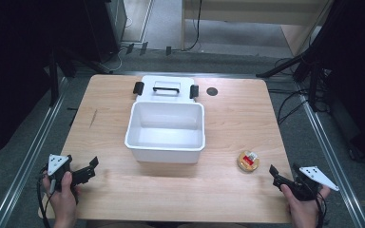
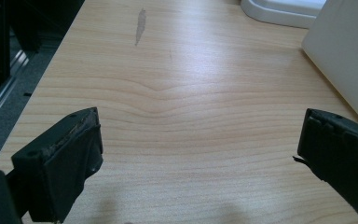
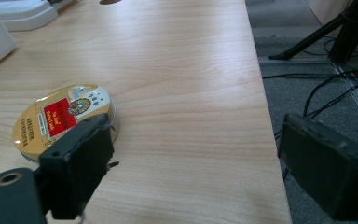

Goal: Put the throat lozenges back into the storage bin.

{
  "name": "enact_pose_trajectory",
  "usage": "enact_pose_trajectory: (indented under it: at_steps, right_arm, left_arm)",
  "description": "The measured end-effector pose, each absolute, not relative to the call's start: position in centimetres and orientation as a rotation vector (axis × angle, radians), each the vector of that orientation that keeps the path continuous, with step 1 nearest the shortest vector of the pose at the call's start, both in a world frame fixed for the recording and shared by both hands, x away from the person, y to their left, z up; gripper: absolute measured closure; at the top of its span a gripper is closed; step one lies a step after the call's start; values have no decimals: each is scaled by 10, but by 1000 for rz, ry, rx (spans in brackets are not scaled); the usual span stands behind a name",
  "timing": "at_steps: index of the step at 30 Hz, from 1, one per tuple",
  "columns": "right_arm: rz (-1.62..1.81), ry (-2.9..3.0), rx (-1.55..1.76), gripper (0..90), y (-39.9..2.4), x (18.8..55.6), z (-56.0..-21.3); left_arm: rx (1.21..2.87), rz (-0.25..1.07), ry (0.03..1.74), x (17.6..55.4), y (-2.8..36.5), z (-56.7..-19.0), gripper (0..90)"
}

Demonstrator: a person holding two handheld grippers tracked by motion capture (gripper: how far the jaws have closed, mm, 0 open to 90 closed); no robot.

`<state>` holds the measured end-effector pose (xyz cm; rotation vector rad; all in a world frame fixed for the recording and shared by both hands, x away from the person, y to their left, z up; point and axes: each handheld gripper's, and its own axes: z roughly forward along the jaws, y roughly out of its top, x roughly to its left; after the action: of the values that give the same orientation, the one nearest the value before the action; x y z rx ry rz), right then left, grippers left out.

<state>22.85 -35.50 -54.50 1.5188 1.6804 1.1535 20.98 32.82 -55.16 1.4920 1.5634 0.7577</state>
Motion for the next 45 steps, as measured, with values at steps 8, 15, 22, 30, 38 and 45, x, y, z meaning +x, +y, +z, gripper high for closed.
enact_pose_trajectory:
  at_steps: [8,15,22,30,38,45]
  right_arm:
    - [1127,1742,1519,134,-354,231,-541]
    - [976,1850,1517,129,-342,238,-525]
    - [831,2005,1516,8,-329,252,-513]
    - [624,2224,1490,0,-310,270,-502]
    - [444,2386,1468,0,-294,287,-492]
    - [343,2476,1457,0,-281,298,-488]
  left_arm:
    - [1497,762,1562,210,327,-552,2]
    - [1515,768,1552,210,326,-551,2]
    - [1514,768,1551,210,326,-552,2]
    - [1517,764,1551,210,326,-552,3]
    - [1526,763,1547,211,326,-552,2]
    - [1531,763,1547,211,325,-552,2]
